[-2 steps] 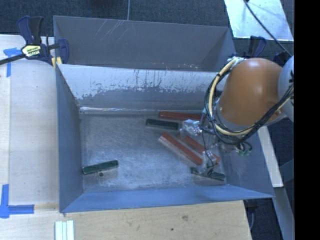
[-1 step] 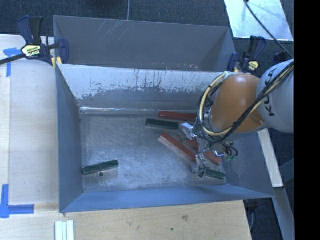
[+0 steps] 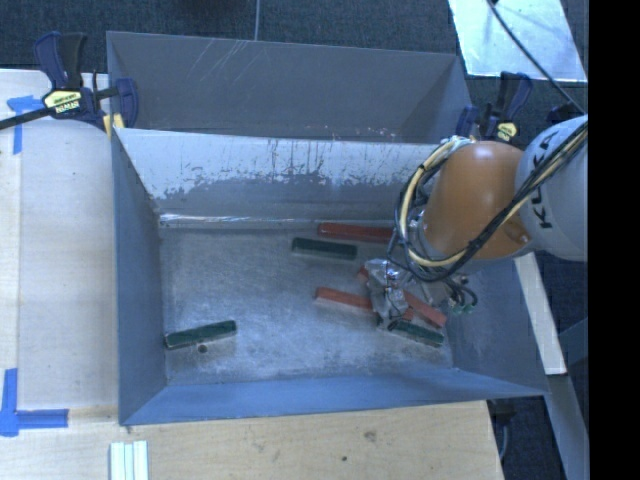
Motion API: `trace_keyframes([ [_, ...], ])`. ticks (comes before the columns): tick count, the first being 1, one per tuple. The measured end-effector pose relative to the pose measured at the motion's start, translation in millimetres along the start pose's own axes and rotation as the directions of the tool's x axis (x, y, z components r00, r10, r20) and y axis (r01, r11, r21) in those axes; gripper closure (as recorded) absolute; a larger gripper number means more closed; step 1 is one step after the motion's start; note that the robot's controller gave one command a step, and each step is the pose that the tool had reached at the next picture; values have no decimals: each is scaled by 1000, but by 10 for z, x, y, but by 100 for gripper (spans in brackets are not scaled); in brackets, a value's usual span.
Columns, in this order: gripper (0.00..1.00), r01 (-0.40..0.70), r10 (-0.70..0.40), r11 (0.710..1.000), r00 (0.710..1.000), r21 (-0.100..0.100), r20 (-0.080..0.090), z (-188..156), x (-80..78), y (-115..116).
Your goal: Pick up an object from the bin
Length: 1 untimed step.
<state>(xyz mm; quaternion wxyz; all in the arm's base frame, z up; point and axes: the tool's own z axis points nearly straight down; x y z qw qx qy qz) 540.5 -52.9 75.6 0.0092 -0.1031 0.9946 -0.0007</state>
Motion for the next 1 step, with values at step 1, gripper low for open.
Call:
trace_keyframes([
  [1, 0, -1, 1, 1000, 1000, -2, -11, 43, 40, 3],
])
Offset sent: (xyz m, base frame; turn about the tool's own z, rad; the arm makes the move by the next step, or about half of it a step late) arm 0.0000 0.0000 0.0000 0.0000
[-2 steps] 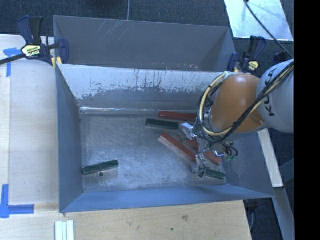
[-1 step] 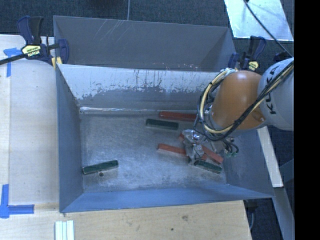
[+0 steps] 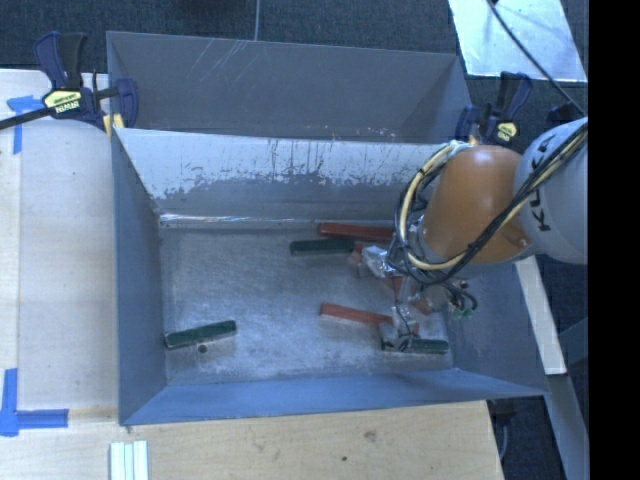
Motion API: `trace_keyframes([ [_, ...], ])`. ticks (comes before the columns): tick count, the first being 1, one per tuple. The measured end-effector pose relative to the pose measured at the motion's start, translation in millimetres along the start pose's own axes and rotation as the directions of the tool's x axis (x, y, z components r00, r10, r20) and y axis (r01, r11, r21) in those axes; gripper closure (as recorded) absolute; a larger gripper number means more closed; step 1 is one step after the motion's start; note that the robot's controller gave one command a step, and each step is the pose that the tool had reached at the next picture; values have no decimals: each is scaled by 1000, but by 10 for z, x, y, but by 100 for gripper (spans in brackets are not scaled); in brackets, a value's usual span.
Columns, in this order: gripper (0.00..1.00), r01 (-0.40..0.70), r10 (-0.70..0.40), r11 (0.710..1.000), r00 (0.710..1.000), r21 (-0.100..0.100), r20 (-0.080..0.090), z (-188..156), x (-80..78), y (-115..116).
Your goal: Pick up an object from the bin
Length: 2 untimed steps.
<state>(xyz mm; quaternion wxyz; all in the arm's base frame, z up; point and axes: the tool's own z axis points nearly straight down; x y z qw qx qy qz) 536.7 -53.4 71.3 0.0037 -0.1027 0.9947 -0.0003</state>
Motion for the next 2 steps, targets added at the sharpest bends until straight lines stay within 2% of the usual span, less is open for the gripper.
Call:
trace_keyframes([
  [1, 100, 0, 0, 1000, 1000, 0, -1, -7, -1, -4],
  [2, 100, -35, 35, 999, 999, 1, -1, -781, -66, -53],
])
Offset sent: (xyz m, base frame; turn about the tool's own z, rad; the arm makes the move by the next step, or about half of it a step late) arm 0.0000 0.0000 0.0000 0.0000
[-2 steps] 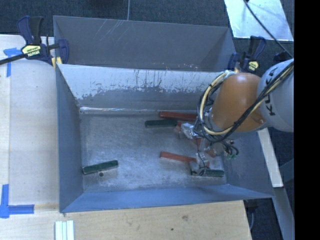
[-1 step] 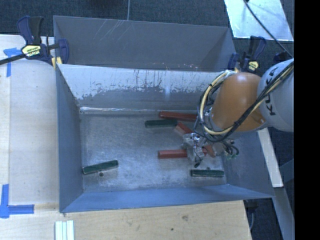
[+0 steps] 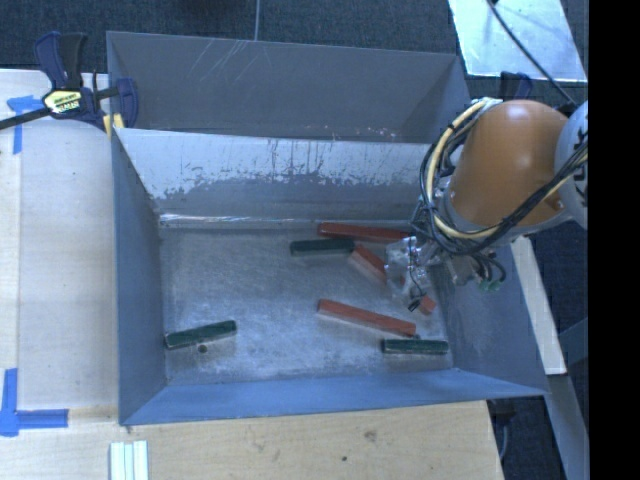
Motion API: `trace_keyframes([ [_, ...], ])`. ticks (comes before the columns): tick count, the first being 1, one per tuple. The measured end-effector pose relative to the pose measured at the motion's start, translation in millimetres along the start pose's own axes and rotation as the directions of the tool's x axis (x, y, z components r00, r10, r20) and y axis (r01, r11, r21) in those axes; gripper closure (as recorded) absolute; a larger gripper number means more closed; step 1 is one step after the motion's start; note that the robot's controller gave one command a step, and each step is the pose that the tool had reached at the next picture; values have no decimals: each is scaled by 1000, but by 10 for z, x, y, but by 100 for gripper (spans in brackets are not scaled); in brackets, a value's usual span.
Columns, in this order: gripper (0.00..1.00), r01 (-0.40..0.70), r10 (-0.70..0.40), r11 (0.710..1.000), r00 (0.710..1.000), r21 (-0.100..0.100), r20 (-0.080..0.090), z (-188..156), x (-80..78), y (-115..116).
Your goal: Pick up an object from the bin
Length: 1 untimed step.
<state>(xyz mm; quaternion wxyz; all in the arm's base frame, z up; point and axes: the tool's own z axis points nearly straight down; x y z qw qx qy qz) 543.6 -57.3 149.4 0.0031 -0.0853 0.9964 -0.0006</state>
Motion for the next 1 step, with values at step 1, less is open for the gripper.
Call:
trace_keyframes([
  [1, 0, -1, 1, 1000, 1000, -1, -3, 10, 9, 0],
])
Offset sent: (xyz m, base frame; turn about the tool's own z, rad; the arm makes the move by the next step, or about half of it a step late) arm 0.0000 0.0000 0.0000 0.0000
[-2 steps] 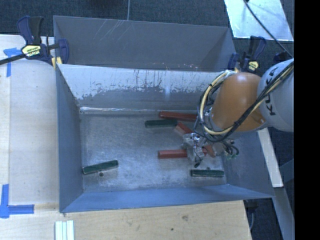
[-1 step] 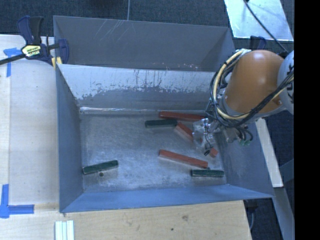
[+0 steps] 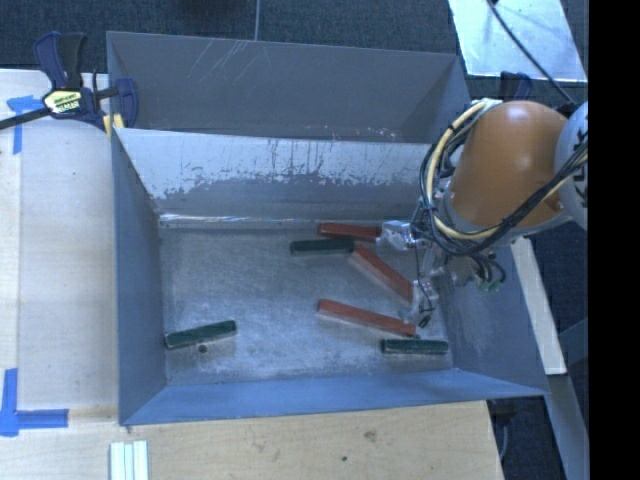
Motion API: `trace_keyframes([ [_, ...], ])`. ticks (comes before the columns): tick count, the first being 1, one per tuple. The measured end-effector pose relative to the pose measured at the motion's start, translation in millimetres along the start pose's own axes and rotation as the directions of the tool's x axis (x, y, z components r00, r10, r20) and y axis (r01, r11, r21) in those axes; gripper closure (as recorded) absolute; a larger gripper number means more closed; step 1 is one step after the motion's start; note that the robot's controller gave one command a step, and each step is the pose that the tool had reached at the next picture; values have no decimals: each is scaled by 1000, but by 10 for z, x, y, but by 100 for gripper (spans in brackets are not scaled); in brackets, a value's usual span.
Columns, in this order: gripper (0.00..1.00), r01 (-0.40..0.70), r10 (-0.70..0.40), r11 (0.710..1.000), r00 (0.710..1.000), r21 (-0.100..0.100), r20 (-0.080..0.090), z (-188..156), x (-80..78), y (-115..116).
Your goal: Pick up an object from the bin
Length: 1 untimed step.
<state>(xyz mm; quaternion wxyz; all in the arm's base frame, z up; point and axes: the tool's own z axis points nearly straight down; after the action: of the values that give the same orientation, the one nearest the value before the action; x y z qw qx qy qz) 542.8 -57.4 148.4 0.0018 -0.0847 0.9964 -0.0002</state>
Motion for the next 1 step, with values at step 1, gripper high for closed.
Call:
trace_keyframes([
  [1, 0, -27, 27, 1000, 1000, -1, -3, 806, -222, -151],
])
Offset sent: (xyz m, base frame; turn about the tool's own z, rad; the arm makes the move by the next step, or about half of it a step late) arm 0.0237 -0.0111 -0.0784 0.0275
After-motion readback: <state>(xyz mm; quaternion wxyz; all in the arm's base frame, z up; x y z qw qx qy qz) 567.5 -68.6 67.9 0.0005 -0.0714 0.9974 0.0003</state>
